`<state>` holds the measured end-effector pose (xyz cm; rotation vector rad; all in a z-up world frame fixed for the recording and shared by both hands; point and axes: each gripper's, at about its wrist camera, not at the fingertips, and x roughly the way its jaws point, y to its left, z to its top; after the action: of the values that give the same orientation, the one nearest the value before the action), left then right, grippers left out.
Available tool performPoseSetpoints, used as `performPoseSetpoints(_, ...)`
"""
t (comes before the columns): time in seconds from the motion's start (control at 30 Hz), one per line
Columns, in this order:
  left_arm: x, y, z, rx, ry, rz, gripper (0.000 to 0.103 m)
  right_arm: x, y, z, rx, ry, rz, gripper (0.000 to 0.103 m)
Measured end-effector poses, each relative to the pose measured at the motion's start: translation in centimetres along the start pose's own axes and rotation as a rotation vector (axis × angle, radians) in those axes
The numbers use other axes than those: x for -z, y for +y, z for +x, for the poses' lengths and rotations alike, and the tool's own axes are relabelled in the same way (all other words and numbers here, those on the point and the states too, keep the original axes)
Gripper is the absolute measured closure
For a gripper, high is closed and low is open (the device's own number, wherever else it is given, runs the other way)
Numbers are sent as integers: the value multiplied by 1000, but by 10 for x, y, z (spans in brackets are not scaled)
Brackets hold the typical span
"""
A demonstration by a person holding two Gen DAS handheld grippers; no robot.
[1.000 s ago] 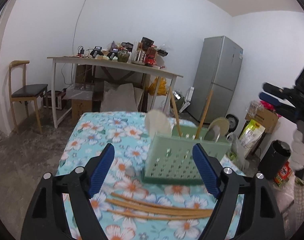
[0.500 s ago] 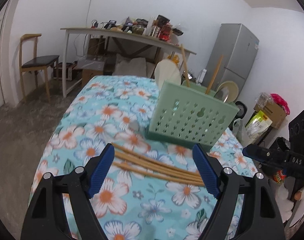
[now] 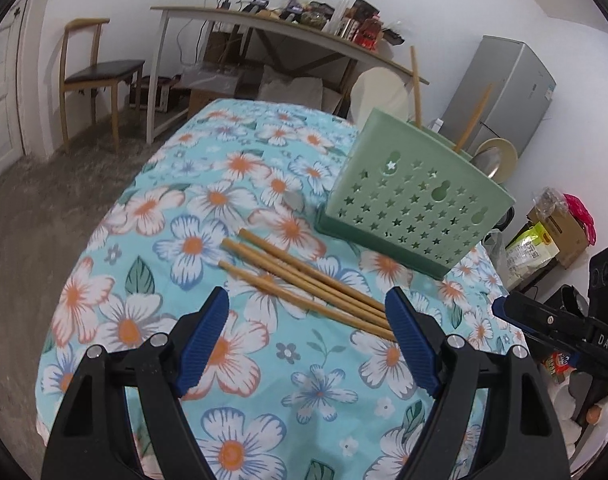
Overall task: Organize utensils
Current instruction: 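Move the left tool down to the chopsticks lying beside the holder, then close the left tool on the wooden chopsticks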
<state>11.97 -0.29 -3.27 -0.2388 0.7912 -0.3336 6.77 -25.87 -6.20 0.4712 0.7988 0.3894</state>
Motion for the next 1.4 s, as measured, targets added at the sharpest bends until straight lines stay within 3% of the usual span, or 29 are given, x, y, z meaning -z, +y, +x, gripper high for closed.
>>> performPoseSetpoints(0.33,1,2,15,-14,58,-35,25,-2,-5,8,-27,36,22,55)
performPoseSetpoints(0.5,0,7,19,31,82,-78,26,-3,-7,9,-18,42,21,55)
performPoseSetpoints(0.7,1,12,24,119,109,-153,42,-3,-14,8,-3,50,22,55)
performPoseSetpoints(0.97,6,41,50,287,195,-430,66,-3,-22,9,16,51,36,55)
performPoseSetpoints(1.2,16,72,75,339,253,-674,87,-1,-25,12,20,60,45,55)
performPoseSetpoints(1.4,20,79,81,376,249,-769,89,-2,-27,16,20,66,51,55)
